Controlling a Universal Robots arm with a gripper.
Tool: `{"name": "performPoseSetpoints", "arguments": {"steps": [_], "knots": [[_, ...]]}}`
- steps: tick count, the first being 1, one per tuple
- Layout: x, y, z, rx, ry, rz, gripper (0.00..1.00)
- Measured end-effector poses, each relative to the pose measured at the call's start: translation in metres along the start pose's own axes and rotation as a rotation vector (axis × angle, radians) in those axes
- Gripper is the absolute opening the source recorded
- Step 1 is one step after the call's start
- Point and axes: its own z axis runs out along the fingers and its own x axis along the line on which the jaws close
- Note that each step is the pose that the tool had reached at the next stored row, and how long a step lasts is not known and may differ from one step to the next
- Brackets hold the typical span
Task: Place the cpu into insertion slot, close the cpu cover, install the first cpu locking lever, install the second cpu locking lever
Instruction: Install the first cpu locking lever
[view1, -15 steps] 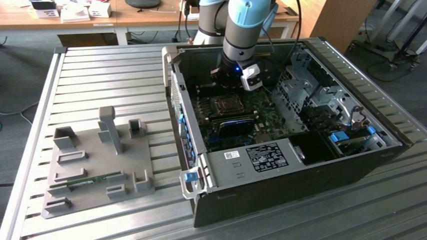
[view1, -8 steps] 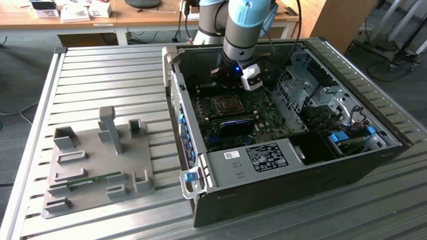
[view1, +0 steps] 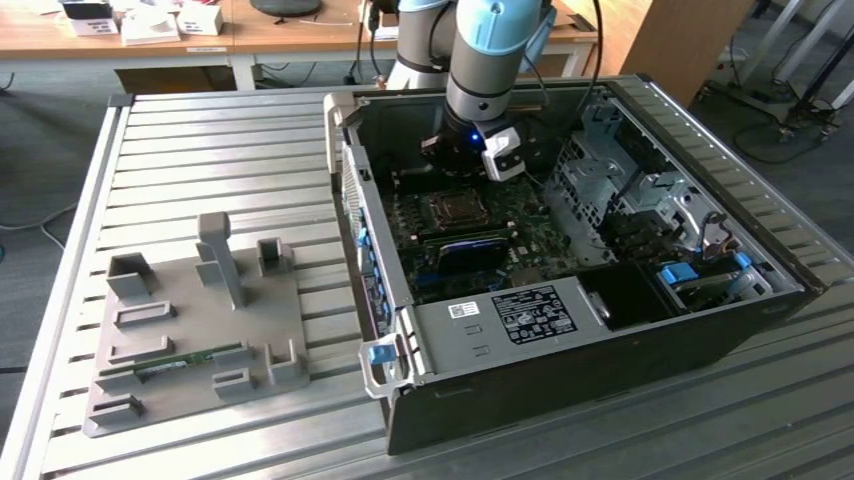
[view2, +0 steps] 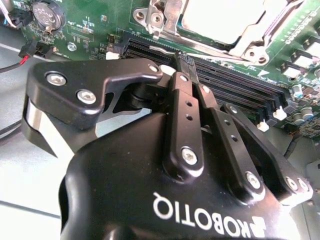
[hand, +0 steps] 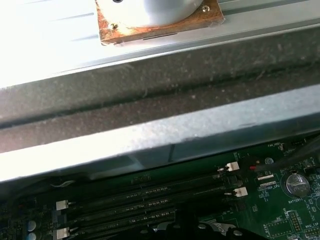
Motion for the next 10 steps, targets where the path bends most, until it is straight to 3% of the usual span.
{"name": "performPoseSetpoints", "arguments": {"steps": [10], "knots": [[0.0,-0.0002,0.0008,0.0194,-0.0043,-0.002,0.11]]}}
